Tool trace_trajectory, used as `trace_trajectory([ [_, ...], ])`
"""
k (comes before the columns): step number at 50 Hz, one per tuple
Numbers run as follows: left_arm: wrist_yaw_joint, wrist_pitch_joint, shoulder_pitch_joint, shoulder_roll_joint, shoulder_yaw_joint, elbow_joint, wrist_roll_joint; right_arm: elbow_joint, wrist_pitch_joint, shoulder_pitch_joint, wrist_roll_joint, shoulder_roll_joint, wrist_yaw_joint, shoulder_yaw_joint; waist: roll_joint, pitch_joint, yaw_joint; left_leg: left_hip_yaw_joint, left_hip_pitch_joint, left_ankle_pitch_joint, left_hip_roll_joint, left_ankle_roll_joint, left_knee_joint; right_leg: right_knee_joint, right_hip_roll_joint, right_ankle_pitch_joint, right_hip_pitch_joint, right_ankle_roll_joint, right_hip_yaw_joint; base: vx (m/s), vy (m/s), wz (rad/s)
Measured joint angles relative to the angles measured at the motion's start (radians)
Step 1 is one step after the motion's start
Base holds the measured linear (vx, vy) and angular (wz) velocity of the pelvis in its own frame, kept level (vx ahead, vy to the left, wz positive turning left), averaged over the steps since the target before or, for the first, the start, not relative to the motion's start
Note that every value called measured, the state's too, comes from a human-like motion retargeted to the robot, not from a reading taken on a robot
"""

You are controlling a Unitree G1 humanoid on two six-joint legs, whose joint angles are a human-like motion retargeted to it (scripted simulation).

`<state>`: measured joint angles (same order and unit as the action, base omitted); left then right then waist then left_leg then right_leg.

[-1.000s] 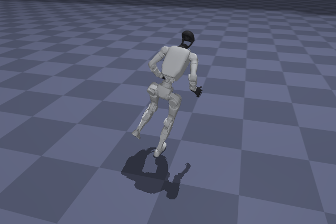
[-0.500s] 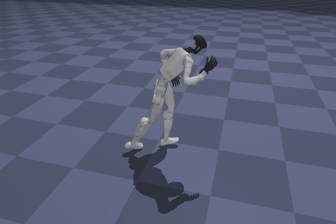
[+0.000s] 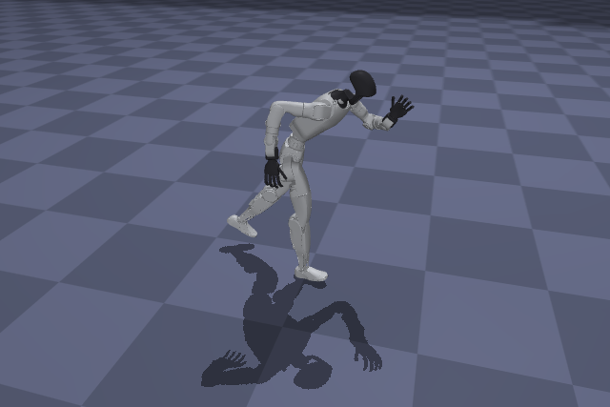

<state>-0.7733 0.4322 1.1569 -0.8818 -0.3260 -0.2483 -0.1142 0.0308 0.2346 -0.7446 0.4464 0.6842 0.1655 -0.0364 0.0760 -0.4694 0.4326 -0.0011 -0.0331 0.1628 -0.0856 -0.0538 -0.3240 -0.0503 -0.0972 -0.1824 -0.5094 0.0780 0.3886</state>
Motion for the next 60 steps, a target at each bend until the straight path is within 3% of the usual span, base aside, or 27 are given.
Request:
trace_trajectory([
  [2, 0.030, -0.021, -0.150, 0.110, 0.010, 0.025, 0.063, 0.094, 0.060, 0.174, -0.012, -0.079, 0.074, -0.113, 0.012, -0.013, -0.081, -0.022, 0.045, -0.008, 0.007, 0.046, -0.219, -0.150, 0.008, -0.109, 0.014, -0.058, -0.016, 1.16, -0.35, -1.09],
  [5, 0.089, -0.083, -0.520, 0.231, 0.047, 0.092, 0.182, 0.178, 0.124, 0.524, -0.142, -0.159, 0.215, -0.211, 0.007, -0.018, -0.210, 0.047, 0.183, 0.107, -0.022, 0.119, -0.661, -0.457, 0.026, -0.281, -0.013, -0.111, -0.071, 1.19, -0.29, -1.80],
  [8, 0.215, -0.081, -1.017, 0.287, 0.141, 0.087, 0.175, 0.093, 0.112, 0.914, -0.311, -0.210, 0.254, -0.143, -0.051, -0.004, -0.313, 0.109, 0.371, 0.220, -0.031, 0.203, -1.004, -0.574, 0.039, -0.364, 0.037, -0.110, -0.147, 1.21, -0.16, -1.89],
  [10, 0.311, -0.059, -1.316, 0.299, 0.186, 0.056, 0.095, -0.028, 0.129, 1.122, -0.286, -0.240, 0.283, -0.100, -0.101, 0.011, -0.416, 0.116, 0.522, 0.241, 0.009, 0.227, -1.122, -0.558, 0.038, -0.364, 0.104, -0.101, -0.217, 1.23, -0.02, -1.78],
  [13, 0.421, -0.034, -1.628, 0.261, 0.231, 0.021, 0.007, -0.238, 0.213, 1.343, -0.168, -0.181, 0.382, -0.112, -0.182, 0.007, -0.616, 0.136, 0.708, 0.239, 0.080, 0.226, -1.052, -0.434, -0.007, -0.270, 0.244, -0.049, -0.319, 1.28, 0.06, -1.47],
  [15, 0.500, -0.016, -1.817, 0.236, 0.310, -0.002, -0.021, -0.363, 0.270, 1.449, -0.135, -0.102, 0.409, -0.134, -0.229, 0.016, -0.736, 0.182, 0.808, 0.235, 0.055, 0.204, -0.922, -0.399, -0.039, -0.176, 0.299, 0.014, -0.364, 1.36, 0.13, -1.08],
  [18, 0.559, -0.017, -1.986, 0.253, 0.403, -0.006, -0.122, -0.489, 0.265, 1.553, -0.126, -0.005, 0.383, -0.159, -0.294, 0.012, -0.823, 0.252, 0.822, 0.199, 0.082, 0.220, -0.443, -0.205, -0.112, 0.057, 0.442, 0.063, -0.381, 1.37, 0.22, -0.42],
  [20, 0.588, 0.004, -2.069, 0.286, 0.450, -0.002, -0.169, -0.584, 0.312, 1.547, -0.062, -0.002, 0.352, -0.187, -0.306, 0.026, -0.903, 0.283, 0.804, 0.257, 0.036, 0.158, -0.207, -0.203, -0.109, 0.151, 0.510, 0.135, -0.398, 1.56, 0.25, -1.15],
  [22, 0.570, 0.012, -2.060, 0.300, 0.457, 0.012, -0.192, -0.639, 0.305, 1.511, -0.023, -0.025, 0.300, -0.204, -0.278, -0.009, -0.950, 0.260, 0.672, 0.228, 0.058, 0.118, 0.082, -0.112, -0.106, 0.246, 0.674, 0.110, -0.433, 1.51, 0.38, -0.75],
  [25, 0.582, 0.039, -1.994, 0.336, 0.438, 0.048, -0.130, -0.667, 0.281, 1.384, -0.041, -0.087, 0.221, -0.219, -0.224, -0.039, -0.944, 0.255, 0.585, 0.184, 0.038, 0.153, -0.013, -0.186, -0.078, 0.296, 0.828, 0.046, -0.445, 1.50, 0.41, 0.16],
  [28, 0.484, 0.007, -1.783, 0.426, 0.363, 0.130, 0.045, -0.561, 0.254, 1.205, -0.141, -0.173, 0.209, -0.260, -0.238, -0.049, -0.851, 0.221, 0.671, 0.427, 0.029, 0.218, -0.483, -0.827, -0.096, 0.047, 0.603, -0.014, -0.380, 1.39, 0.35, 0.83],
  [30, 0.365, -0.052, -1.535, 0.467, 0.294, 0.207, 0.150, -0.396, 0.193, 1.077, -0.218, -0.217, 0.220, -0.303, -0.271, -0.051, -0.757, 0.206, 0.638, 0.511, 0.075, 0.240, -0.529, -1.155, -0.117, -0.102, 0.408, -0.109, -0.373, 1.20, 0.23, 1.07],
  [32, 0.271, -0.104, -1.222, 0.468, 0.258, 0.250, 0.262, -0.259, 0.155, 0.917, -0.282, -0.225, 0.199, -0.302, -0.283, -0.051, -0.666, 0.187, 0.582, 0.556, 0.097, 0.226, -0.515, -1.340, -0.098, -0.195, 0.214, -0.147, -0.372, 1.17, 0.12, 1.14],
  [34, 0.202, -0.145, -0.889, 0.450, 0.249, 0.264, 0.372, -0.218, 0.155, 0.726, -0.303, -0.184, 0.162, -0.254, -0.253, -0.050, -0.569, 0.149, 0.517, 0.551, 0.096, 0.179, -0.462, -1.383, -0.062, -0.245, 0.032, -0.163, -0.342, 1.18, 0.03, 1.29],
  [38, 0.049, -0.214, -0.325, 0.384, 0.232, 0.241, 0.434, -0.276, 0.163, 0.375, -0.248, 0.019, 0.087, -0.127, -0.139, -0.046, -0.318, 0.019, 0.381, 0.412, 0.057, 0.044, -0.288, -1.077, -0.039, -0.237, -0.214, -0.142, -0.214, 1.24, -0.10, 1.63],
  [42, -0.078, -0.133, 0.031, 0.205, 0.128, 0.188, 0.224, -0.299, 0.112, 0.117, -0.200, 0.212, 0.019, 0.030, -0.037, -0.051, -0.039, -0.112, 0.226, 0.185, -0.005, -0.072, -0.070, -0.322, -0.037, -0.121, -0.216, -0.053, -0.140, 1.38, -0.33, 1.95],
  [44, -0.076, -0.084, 0.101, 0.145, 0.069, 0.160, 0.142, -0.285, 0.086, 0.024, -0.171, 0.222, -0.009, 0.079, -0.012, -0.051, 0.053, -0.125, 0.131, 0.110, -0.041, -0.118, -0.002, -0.109, -0.071, -0.139, -0.217, 0.003, -0.142, 1.51, -0.51, 1.68],
  [45, -0.062, -0.069, 0.112, 0.127, 0.045, 0.149, 0.133, -0.280, 0.085, -0.012, -0.159, 0.204, -0.034, 0.096, 0.000, -0.051, 0.085, -0.117, 0.086, 0.083, -0.065, -0.145, 0.017, -0.092, -0.100, -0.177, -0.238, 0.026, -0.126, 1.50, -0.62, 0.92],
  [47, 0.027, -0.030, 0.047, 0.127, 0.108, 0.120, -0.148, -0.216, 0.043, -0.011, -0.271, 0.173, 0.049, 0.071, 0.048, -0.051, 0.066, -0.094, -0.065, 0.004, -0.095, -0.126, 0.121, 0.015, -0.111, -0.065, -0.152, 0.151, -0.016, 1.45, -0.71, 0.12],
  [49, 0.084, -0.047, -0.100, 0.163, 0.139, 0.095, -0.111, -0.168, 0.048, 0.061, -0.286, 0.107, 0.097, 0.032, 0.049, -0.051, 0.026, -0.066, -0.138, -0.035, -0.098, -0.070, 0.049, -0.112, -0.145, 0.004, -0.107, 0.119, 0.082, 1.48, -0.66, -0.56],
  [50, 0.104, -0.064, -0.202, 0.189, 0.158, 0.071, -0.066, -0.135, 0.055, 0.122, -0.291, 0.074, 0.130, 0.000, 0.048, -0.051, -0.004, -0.058, -0.147, -0.048, -0.098, -0.038, -0.037, -0.215, -0.152, 0.000, -0.099, 0.093, 0.098, 1.47, -0.63, -1.07],
  [51, 0.105, -0.090, -0.324, 0.215, 0.171, 0.050, -0.008, -0.107, 0.054, 0.221, -0.304, 0.047, 0.162, -0.036, 0.050, -0.051, -0.038, -0.068, -0.091, -0.028, -0.093, -0.021, -0.210, -0.363, -0.148, -0.081, -0.126, 0.053, 0.077, 1.44, -0.61, -1.31],
  [53, 0.116, -0.136, -0.582, 0.257, 0.196, 0.028, 0.096, -0.064, 0.047, 0.470, -0.353, 0.008, 0.210, -0.107, 0.056, -0.051, -0.107, -0.085, 0.064, 0.046, -0.079, -0.004, -0.581, -0.594, -0.116, -0.226, -0.172, -0.017, 0.037, 1.35, -0.54, -1.61],
  [55, 0.176, -0.159, -0.862, 0.263, 0.225, 0.041, 0.206, -0.059, 0.049, 0.767, -0.429, -0.027, 0.214, -0.149, 0.043, -0.051, -0.178, -0.078, 0.241, 0.132, -0.065, 0.008, -0.900, -0.679, -0.056, -0.316, -0.161, -0.064, 0.001, 1.23, -0.41, -1.82],
  [58, 0.267, -0.162, -1.241, 0.246, 0.236, 0.045, 0.338, -0.099, 0.050, 1.206, -0.437, -0.099, 0.251, -0.202, -0.020, -0.051, -0.325, -0.021, 0.500, 0.209, -0.006, 0.072, -1.132, -0.669, -0.002, -0.335, -0.081, -0.088, -0.081, 1.19, -0.22, -1.85],
  [60, 0.273, -0.162, -1.422, 0.234, 0.192, 0.036, 0.268, -0.154, 0.037, 1.452, -0.395, -0.124, 0.359, -0.264, -0.073, -0.051, -0.448, 0.054, 0.661, 0.234, 0.019, 0.127, -1.143, -0.640, -0.003, -0.297, -0.023, -0.070, -0.147, 1.23, -0.07, -1.57],
])
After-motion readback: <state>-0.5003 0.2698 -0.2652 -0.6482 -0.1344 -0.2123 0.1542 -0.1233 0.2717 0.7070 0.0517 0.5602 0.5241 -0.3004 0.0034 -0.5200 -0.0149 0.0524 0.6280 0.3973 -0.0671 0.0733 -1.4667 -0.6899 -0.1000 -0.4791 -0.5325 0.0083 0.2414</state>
